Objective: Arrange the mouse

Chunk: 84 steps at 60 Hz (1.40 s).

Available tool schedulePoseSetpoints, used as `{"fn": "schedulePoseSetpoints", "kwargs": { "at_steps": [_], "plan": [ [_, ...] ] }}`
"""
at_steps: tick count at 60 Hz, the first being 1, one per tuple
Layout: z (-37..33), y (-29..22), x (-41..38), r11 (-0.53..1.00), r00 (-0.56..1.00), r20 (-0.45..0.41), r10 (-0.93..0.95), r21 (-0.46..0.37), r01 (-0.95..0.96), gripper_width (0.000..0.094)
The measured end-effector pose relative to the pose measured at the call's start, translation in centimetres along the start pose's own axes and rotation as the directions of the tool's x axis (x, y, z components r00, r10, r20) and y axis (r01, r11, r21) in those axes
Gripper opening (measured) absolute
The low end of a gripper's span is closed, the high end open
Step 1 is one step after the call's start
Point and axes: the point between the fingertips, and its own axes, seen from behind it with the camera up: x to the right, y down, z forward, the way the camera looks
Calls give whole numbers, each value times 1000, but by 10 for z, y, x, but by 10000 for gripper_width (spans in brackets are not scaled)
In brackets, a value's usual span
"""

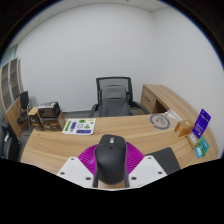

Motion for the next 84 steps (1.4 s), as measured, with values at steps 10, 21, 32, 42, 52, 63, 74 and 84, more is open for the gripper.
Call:
{"fn": "schedulePoseSetpoints", "kwargs": {
  "at_steps": [10, 21, 32, 42, 52, 63, 74, 84],
  "plan": [
    [6, 14, 92, 1000, 997, -80, 21, -4, -21, 341],
    [31, 61, 149, 997, 993, -102, 54, -58, -60, 341],
    [60, 111, 171, 992, 993, -101, 58, -104, -69, 340],
    [77, 148, 185, 984, 989, -124, 74, -150, -93, 341],
    [81, 164, 192, 980, 986, -144, 85, -165, -109, 439],
    [80, 165, 194, 974, 982, -138, 130, -165, -152, 863],
    [47, 148, 198, 973, 979, -150, 139, -163, -163, 861],
    [-42, 114, 176, 974, 983, -111, 144, -158, -161, 862]
  ]
}}
